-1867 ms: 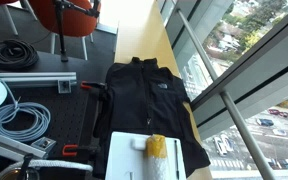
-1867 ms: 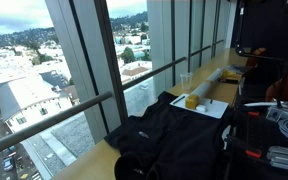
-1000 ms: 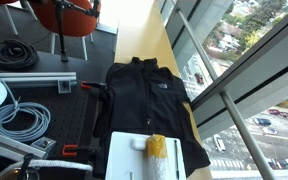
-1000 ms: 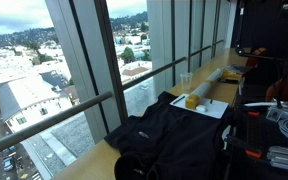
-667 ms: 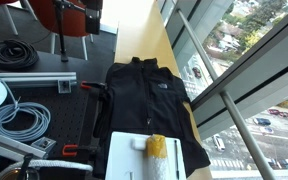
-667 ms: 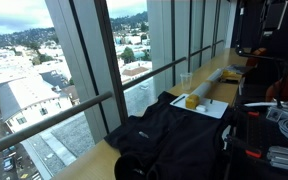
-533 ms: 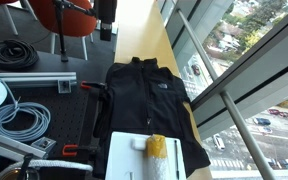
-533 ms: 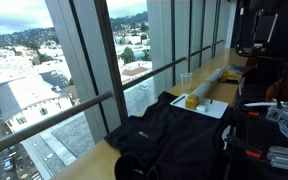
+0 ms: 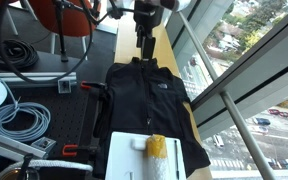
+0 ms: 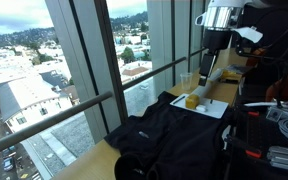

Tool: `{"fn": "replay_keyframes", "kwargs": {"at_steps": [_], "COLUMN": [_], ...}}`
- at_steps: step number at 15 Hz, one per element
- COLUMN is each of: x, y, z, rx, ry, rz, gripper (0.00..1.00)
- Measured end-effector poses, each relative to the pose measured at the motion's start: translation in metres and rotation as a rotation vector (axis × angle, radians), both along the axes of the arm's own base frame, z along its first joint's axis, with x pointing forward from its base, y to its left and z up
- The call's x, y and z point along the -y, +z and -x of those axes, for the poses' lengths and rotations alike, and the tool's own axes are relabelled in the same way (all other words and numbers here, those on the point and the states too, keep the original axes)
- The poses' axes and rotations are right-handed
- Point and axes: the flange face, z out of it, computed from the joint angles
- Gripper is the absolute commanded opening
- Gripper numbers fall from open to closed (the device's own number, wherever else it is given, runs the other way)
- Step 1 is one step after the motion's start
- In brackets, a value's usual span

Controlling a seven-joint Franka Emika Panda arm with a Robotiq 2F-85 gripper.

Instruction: Close the zipper on the black jacket.

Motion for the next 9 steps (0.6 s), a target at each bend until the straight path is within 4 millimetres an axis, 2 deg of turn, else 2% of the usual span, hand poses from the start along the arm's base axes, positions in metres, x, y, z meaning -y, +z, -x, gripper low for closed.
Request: {"fn": "replay_keyframes", "kwargs": {"at_steps": [5,9], "x": [0.016,0.032], "y": [-0.056,-0.096], "z": [-0.068,-0.110], "rx": [-0.053,-0.093], "ry": [-0.003,0.004], "rz": [-0.019,-0.005], "gripper": [1.00,1.00]}}
